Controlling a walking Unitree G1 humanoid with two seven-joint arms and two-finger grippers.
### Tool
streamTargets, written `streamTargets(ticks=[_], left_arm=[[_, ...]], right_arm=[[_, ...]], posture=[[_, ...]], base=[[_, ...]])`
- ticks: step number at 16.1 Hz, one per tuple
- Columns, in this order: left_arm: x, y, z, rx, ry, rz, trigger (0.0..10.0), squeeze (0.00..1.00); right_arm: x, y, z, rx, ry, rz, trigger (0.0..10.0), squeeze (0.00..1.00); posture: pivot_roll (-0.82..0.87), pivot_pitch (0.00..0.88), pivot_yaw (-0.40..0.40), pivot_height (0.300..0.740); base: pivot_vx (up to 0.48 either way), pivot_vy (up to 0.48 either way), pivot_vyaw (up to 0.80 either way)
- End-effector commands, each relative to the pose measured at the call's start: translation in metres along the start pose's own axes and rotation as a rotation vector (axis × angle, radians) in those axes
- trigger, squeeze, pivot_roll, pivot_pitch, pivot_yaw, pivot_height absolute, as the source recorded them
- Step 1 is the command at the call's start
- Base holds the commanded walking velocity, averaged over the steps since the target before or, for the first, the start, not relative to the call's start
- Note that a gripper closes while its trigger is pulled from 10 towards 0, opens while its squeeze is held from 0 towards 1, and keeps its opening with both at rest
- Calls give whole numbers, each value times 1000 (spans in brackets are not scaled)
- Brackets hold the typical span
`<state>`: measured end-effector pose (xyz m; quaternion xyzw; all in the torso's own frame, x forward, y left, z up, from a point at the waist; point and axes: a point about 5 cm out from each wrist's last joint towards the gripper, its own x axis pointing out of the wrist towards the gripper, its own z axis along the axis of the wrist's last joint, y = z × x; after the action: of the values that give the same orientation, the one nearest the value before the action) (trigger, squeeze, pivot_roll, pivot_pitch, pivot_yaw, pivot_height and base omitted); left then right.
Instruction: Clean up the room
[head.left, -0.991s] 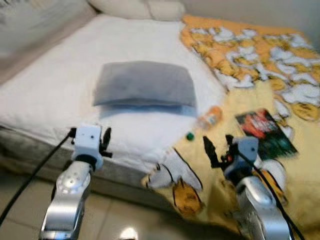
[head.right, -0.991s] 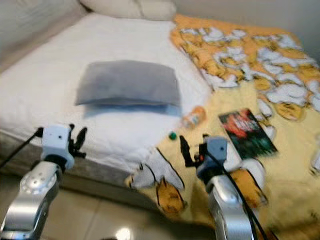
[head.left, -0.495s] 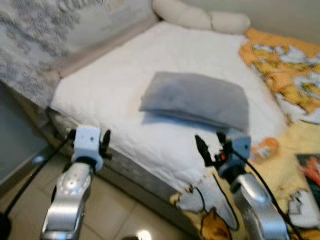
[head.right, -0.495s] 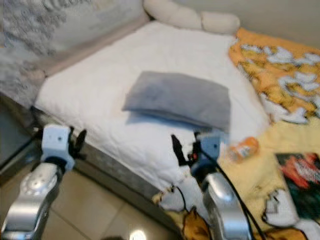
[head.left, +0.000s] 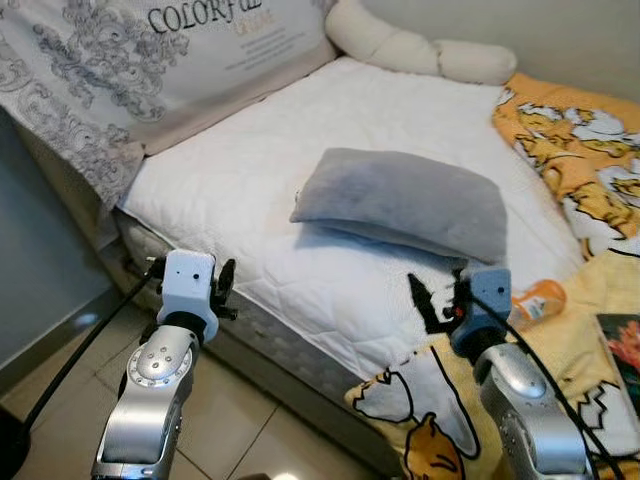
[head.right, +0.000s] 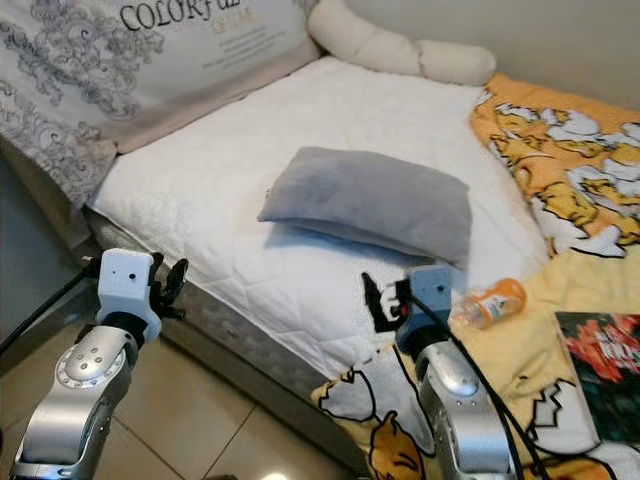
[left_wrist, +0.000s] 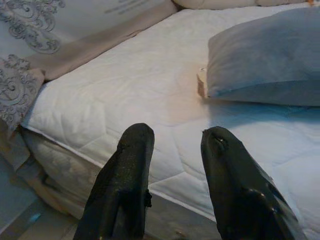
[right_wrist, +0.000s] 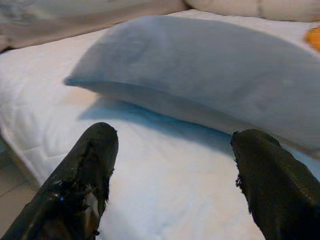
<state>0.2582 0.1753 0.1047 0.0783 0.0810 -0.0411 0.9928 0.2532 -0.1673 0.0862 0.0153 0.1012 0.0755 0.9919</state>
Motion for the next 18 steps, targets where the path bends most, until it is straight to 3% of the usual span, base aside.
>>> streamTargets(ticks=[1,4,7,11,14,16,17,18], left_arm=[[4,0,6,24,-11,-15,10000,0],[7,1,9,48,-29,-35,10000,0],[9,3,11,35,-25,-42,10000,0],[10,9,11,47,-8,-54,10000,0],[4,15,6,16,12,-22,10000,0],[5,17,7,16,5,-9,10000,0],[5,15,6,23,7,-16,10000,0],[5,13,8,25,-1,-31,10000,0]], right_arm=[[4,-7,6,16,-4,-30,10000,0],[5,-11,8,101,-17,-44,10000,0],[7,-8,8,119,-7,-22,10000,0],[12,3,4,129,-5,-15,10000,0],[15,7,9,235,-34,-54,10000,0],[22,7,11,183,-28,-66,10000,0],[26,4,9,77,4,-86,10000,0],[29,3,13,90,-11,-62,10000,0]], posture=[[-55,7,7,740],[-38,19,5,740],[-14,26,7,740],[10,22,23,740],[24,5,18,740],[38,4,-3,740],[35,0,-4,740],[32,0,1,740]], base=[[0,0,0],[0,0,0],[0,0,0],[0,0,800],[257,0,0],[122,0,0],[0,0,0],[0,0,0]])
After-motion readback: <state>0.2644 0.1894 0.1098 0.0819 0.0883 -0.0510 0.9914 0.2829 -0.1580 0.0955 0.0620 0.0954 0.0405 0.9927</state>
